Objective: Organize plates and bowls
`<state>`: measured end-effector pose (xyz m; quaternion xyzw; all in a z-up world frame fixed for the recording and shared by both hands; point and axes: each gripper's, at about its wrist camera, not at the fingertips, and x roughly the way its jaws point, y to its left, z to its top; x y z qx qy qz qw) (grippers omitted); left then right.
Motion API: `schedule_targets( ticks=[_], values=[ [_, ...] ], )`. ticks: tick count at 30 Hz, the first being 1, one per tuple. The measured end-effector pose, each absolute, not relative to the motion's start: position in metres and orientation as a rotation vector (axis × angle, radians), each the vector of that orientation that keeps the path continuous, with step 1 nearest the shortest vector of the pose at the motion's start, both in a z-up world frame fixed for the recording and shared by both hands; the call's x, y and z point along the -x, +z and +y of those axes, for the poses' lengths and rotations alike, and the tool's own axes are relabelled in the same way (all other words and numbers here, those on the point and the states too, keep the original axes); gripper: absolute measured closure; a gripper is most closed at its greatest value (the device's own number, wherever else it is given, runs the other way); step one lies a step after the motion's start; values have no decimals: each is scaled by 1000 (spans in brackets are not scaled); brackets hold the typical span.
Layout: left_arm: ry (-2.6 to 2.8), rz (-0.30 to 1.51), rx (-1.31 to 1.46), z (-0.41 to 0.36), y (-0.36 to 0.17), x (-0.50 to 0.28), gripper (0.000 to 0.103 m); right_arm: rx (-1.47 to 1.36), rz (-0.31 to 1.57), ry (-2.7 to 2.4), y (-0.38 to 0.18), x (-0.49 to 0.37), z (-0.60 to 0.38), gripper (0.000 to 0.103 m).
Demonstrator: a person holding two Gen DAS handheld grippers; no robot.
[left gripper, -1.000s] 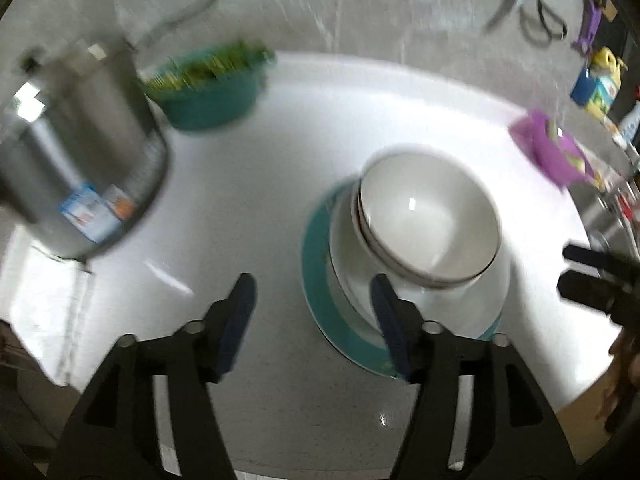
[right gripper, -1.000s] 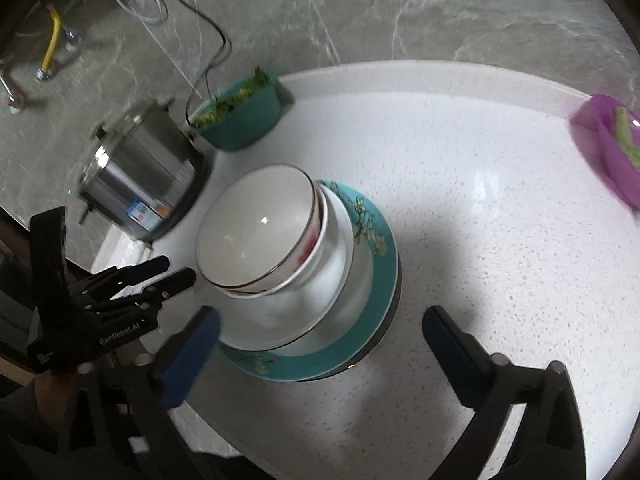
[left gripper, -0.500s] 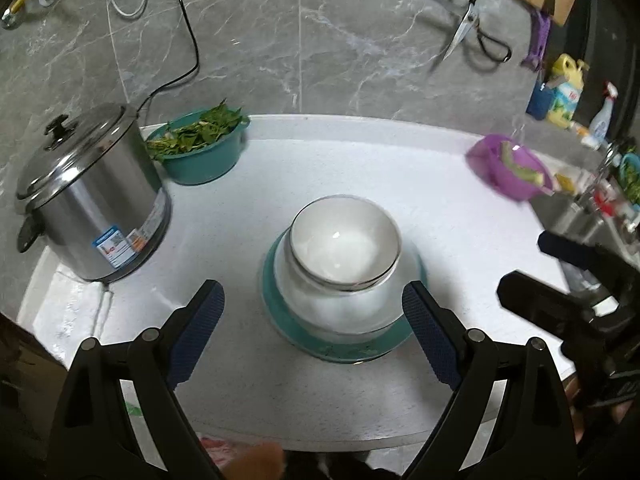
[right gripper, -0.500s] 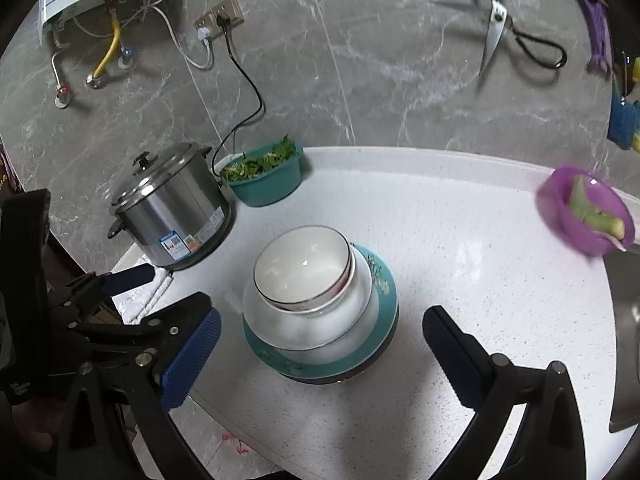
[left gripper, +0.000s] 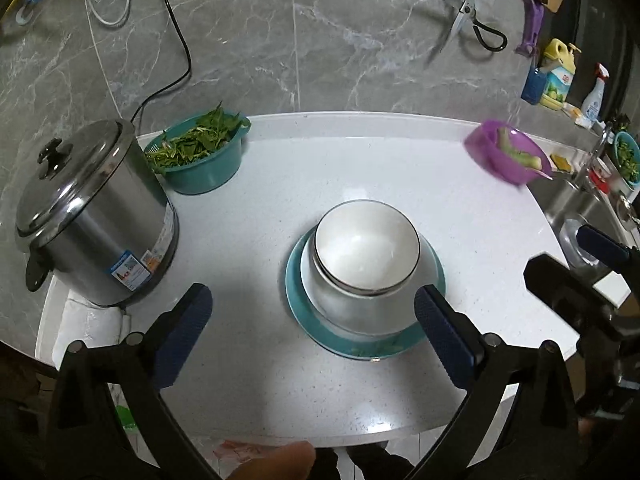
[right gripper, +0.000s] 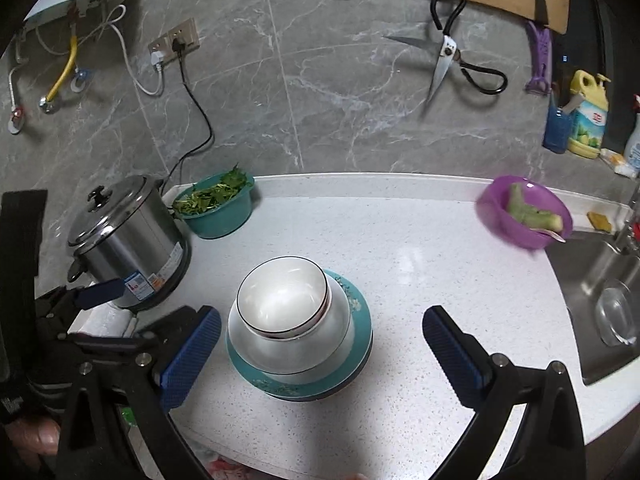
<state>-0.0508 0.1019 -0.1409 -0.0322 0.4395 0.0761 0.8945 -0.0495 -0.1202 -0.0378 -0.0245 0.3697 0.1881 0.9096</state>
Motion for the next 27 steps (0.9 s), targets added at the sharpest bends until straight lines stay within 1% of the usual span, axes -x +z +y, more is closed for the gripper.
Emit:
schedule_targets(
  ticks=[3, 9, 27],
  values=[
    [172, 934, 74, 108, -146, 53, 0, 43, 793, 330, -38, 50, -120, 0],
    [190, 981, 108, 115, -155, 58, 0, 96, 768, 263, -28, 62, -112, 0],
    [211, 963, 115, 114, -144, 63, 0, 108, 809, 206, -38, 52, -117, 0]
  ],
)
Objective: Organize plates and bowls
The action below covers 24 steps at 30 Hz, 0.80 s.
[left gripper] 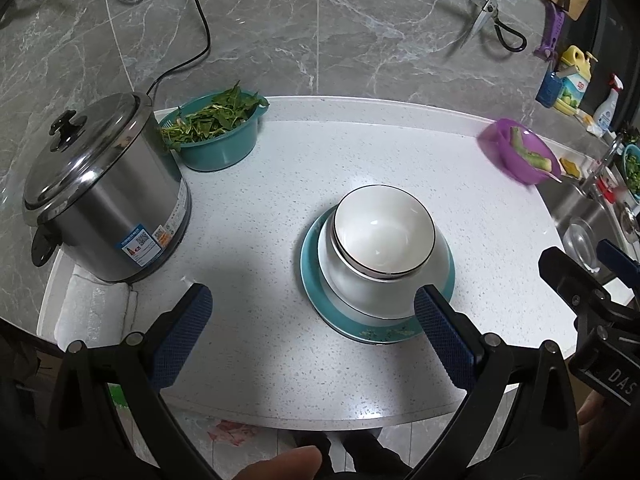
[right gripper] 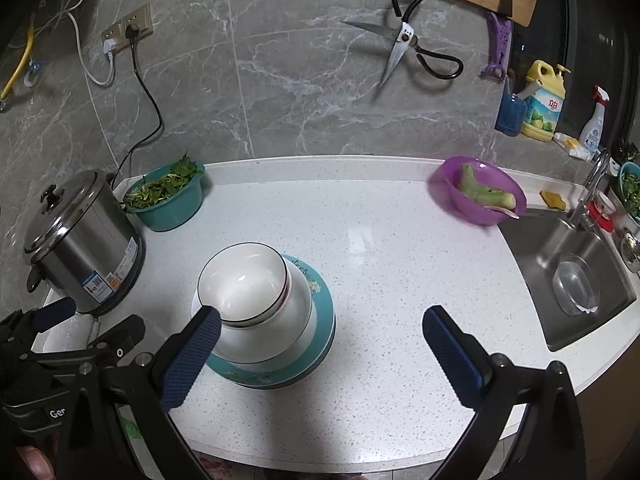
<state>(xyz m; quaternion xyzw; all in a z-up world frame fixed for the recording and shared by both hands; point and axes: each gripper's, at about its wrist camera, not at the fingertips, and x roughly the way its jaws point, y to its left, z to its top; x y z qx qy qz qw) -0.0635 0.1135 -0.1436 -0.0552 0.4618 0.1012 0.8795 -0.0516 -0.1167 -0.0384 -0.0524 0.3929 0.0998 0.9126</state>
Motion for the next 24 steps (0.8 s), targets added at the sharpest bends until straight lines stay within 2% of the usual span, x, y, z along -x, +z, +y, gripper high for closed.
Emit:
schedule_targets(
  ticks=[24],
  values=[
    [220, 952, 97, 108, -142, 52, 0, 124, 846, 178, -43, 43, -119, 0]
  ],
)
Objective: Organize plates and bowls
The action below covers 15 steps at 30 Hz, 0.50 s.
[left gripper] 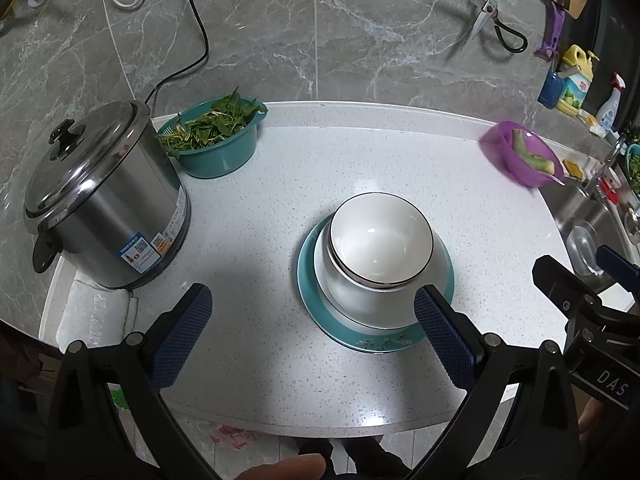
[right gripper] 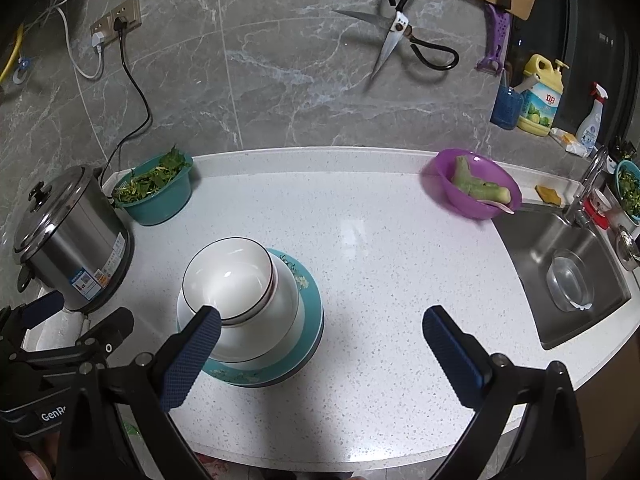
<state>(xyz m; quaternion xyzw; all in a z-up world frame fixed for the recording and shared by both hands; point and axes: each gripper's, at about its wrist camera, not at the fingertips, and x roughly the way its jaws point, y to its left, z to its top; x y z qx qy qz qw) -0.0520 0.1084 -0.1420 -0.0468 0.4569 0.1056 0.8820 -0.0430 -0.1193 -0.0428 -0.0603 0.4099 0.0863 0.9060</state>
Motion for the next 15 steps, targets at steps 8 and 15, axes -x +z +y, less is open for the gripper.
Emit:
schedule_targets(
  ticks=[8, 15],
  values=[
    [219, 954, 97, 109, -144, 51, 0, 127, 854, 180, -45, 42, -118, 0],
    [220, 959, 99, 112, -146, 48, 0, 129, 856, 179, -46, 41, -116, 0]
  ],
)
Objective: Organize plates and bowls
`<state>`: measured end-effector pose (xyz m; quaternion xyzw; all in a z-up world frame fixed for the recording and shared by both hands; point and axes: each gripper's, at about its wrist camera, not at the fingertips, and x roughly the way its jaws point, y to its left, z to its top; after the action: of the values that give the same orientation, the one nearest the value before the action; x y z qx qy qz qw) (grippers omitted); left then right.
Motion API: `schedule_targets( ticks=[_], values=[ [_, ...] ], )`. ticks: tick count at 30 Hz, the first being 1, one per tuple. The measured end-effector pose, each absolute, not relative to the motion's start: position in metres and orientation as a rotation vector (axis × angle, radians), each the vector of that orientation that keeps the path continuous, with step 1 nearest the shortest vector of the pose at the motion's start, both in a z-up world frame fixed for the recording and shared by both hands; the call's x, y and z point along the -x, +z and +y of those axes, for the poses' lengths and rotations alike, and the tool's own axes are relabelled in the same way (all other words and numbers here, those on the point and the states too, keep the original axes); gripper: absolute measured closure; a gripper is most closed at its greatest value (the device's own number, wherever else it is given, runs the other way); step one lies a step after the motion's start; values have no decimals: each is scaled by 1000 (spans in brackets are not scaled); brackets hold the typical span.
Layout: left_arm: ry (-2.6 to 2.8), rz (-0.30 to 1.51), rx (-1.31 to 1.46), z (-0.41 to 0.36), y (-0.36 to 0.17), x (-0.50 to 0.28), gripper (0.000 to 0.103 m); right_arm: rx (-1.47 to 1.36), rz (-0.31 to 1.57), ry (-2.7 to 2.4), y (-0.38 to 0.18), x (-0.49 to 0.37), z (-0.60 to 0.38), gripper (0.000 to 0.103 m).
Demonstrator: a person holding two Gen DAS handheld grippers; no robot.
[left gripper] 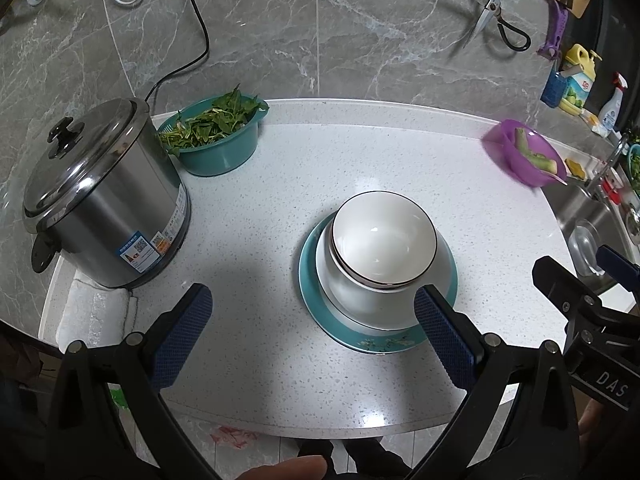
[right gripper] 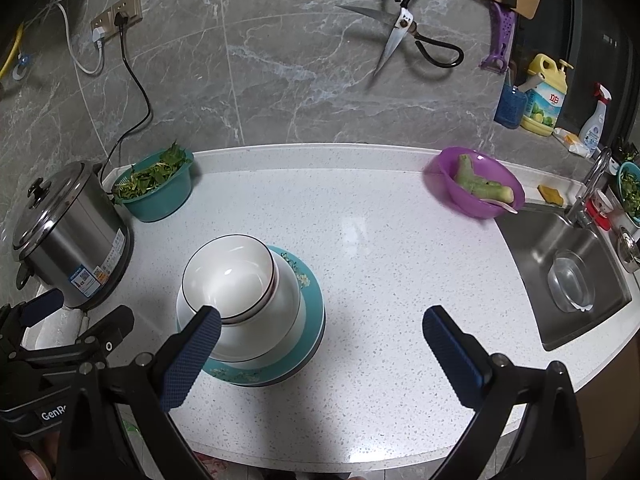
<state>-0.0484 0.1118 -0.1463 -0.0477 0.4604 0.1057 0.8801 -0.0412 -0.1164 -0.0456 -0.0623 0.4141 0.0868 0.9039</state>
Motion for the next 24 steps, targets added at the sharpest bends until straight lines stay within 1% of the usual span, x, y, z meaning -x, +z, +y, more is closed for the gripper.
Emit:
schedule_targets(
  ticks=[24],
  values=[
    [219, 966, 104, 115, -150, 44, 0, 135, 862, 189, -48, 37, -115, 0]
  ],
)
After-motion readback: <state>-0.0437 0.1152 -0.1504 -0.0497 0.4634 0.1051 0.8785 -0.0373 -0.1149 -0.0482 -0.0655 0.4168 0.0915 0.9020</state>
